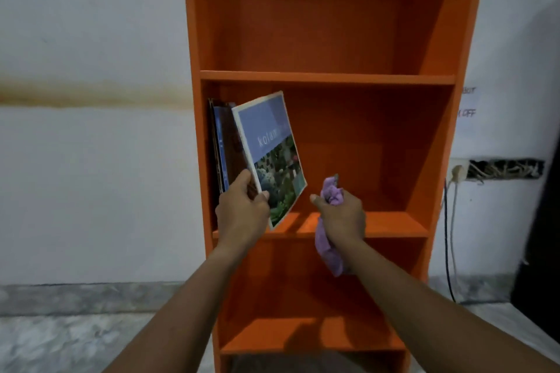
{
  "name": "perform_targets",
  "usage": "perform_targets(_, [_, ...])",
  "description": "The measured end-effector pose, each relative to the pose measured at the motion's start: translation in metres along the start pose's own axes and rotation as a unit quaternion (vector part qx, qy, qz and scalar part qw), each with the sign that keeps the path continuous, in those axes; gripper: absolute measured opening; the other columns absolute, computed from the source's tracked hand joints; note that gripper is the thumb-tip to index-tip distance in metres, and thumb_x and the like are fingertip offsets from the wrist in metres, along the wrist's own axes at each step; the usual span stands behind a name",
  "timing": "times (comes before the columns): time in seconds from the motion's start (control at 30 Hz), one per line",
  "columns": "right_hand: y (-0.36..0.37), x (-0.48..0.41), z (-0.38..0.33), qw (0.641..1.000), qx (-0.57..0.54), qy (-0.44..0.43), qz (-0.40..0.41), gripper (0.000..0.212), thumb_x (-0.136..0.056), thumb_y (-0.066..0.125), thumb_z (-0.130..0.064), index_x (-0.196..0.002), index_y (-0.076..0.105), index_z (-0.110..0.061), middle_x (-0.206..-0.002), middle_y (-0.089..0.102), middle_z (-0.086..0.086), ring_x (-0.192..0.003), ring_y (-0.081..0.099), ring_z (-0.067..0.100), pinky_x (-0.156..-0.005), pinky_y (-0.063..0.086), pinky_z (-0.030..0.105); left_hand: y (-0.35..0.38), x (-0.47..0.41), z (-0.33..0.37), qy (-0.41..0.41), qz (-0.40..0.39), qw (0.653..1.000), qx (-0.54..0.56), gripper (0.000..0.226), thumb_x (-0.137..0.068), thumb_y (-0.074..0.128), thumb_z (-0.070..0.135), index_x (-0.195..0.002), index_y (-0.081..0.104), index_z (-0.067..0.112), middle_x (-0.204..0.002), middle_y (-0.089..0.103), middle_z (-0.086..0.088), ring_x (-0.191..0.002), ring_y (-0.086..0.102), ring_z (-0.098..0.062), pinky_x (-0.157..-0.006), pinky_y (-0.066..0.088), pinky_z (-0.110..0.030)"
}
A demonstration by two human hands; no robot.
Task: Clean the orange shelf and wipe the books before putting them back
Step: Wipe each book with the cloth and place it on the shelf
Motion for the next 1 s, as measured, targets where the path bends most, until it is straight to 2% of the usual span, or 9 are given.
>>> perform_targets(0.07, [0.041,-0.012,-0.011,0.999,0.004,-0.020,-0.035,0.038,-0.087,0.078,-0.035,-0.070,0.053,-0.013,-0.068,0.057,0.006,-0.065,0.048,0.024,-0.058,0.034,0.036,-0.009,-0.013,0.000,0.009,0.069,0.996,-0.049,0.020,-0.094,0.062,0.019,-0.085,0.045,0.021,-0.074,0.057,0.003,-0.068,0.057,-0.023,-0.059,0.049,-0.036])
perform_targets(0.17, [0.095,-0.025,-0.022,0.997,-0.020,-0.019,-0.075,0.034,-0.084,0.080,-0.039,-0.070,0.057,-0.018,-0.069,0.062,0.000,-0.067,0.053,0.021,-0.060,0.040,0.034,-0.016,-0.025,-0.008,0.001,0.124,0.989,-0.076,0.016,-0.093,0.063,0.012,-0.089,0.048,0.017,-0.088,0.066,-0.006,-0.082,0.063,-0.027,-0.063,0.054,-0.039])
perform_targets(0.27, [0.140,-0.028,-0.015,0.992,-0.031,-0.010,-0.119,0.037,-0.083,0.081,-0.038,-0.064,0.053,-0.024,-0.064,0.058,-0.003,-0.065,0.052,0.019,-0.064,0.041,0.037,-0.020,-0.031,-0.038,-0.035,0.156,0.982,-0.096,0.010,-0.092,0.062,0.008,-0.095,0.053,0.013,-0.094,0.066,-0.006,-0.083,0.062,-0.026,-0.057,0.043,-0.025])
perform_targets(0.33, [0.163,-0.022,-0.007,0.989,0.010,-0.035,-0.144,0.042,-0.086,0.078,-0.037,-0.062,0.047,-0.026,-0.060,0.051,-0.003,-0.059,0.045,0.015,-0.059,0.036,0.033,-0.021,-0.032,-0.057,-0.050,0.170,0.977,-0.118,0.010,-0.091,0.063,0.008,-0.093,0.053,0.011,-0.093,0.067,-0.011,-0.082,0.062,-0.031,-0.066,0.045,-0.031])
perform_targets(0.47, [0.168,-0.019,-0.004,0.986,0.077,-0.080,-0.121,0.044,-0.087,0.076,-0.039,-0.062,0.043,-0.024,-0.064,0.053,-0.002,-0.061,0.046,0.018,-0.056,0.031,0.033,-0.023,-0.034,-0.072,-0.060,0.195,0.972,-0.117,0.011,-0.092,0.068,0.014,-0.088,0.057,0.014,-0.082,0.063,-0.004,-0.075,0.063,-0.026,-0.073,0.056,-0.040])
perform_targets(0.63, [0.167,-0.019,-0.004,0.985,0.084,-0.078,-0.127,0.045,-0.087,0.077,-0.040,-0.065,0.042,-0.021,-0.063,0.049,-0.001,-0.062,0.045,0.020,-0.057,0.035,0.034,-0.022,-0.029,-0.073,-0.058,0.193,0.973,-0.114,0.014,-0.092,0.070,0.016,-0.091,0.056,0.014,-0.083,0.062,-0.002,-0.074,0.060,-0.020,-0.066,0.046,-0.031])
perform_targets(0.73, [0.167,-0.018,-0.003,0.986,0.073,-0.074,-0.128,0.042,-0.086,0.077,-0.043,-0.072,0.053,-0.011,-0.067,0.055,0.002,-0.066,0.052,0.025,-0.063,0.044,0.041,-0.023,-0.026,-0.077,-0.065,0.186,0.974,-0.116,0.021,-0.089,0.073,0.018,-0.093,0.052,0.014,-0.081,0.058,-0.002,-0.069,0.058,-0.019,-0.061,0.044,-0.029])
perform_targets(0.83, [0.162,-0.016,-0.005,0.990,0.042,-0.067,-0.121,0.036,-0.086,0.078,-0.042,-0.081,0.061,-0.011,-0.073,0.062,0.002,-0.071,0.058,0.022,-0.061,0.045,0.034,-0.026,-0.022,-0.078,-0.060,0.179,0.974,-0.126,0.027,-0.087,0.074,0.022,-0.095,0.049,0.014,-0.083,0.059,-0.003,-0.069,0.059,-0.020,-0.060,0.046,-0.030])
perform_targets(1.0, [0.120,-0.004,-0.002,0.993,-0.105,0.011,-0.042,0.032,-0.090,0.077,-0.031,-0.073,0.052,-0.019,-0.067,0.057,-0.002,-0.063,0.055,0.014,-0.059,0.041,0.029,-0.030,-0.006,-0.065,-0.062,0.149,0.973,-0.163,0.033,-0.086,0.073,0.029,-0.102,0.046,0.019,-0.095,0.062,-0.004,-0.079,0.062,-0.022,-0.065,0.056,-0.037])
Point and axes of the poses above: each hand's wrist, its own x-axis away from the middle knuckle, its own y-axis out of the palm, z = x × y, the point moved 10 cm from there along -x, towards the middle knuckle
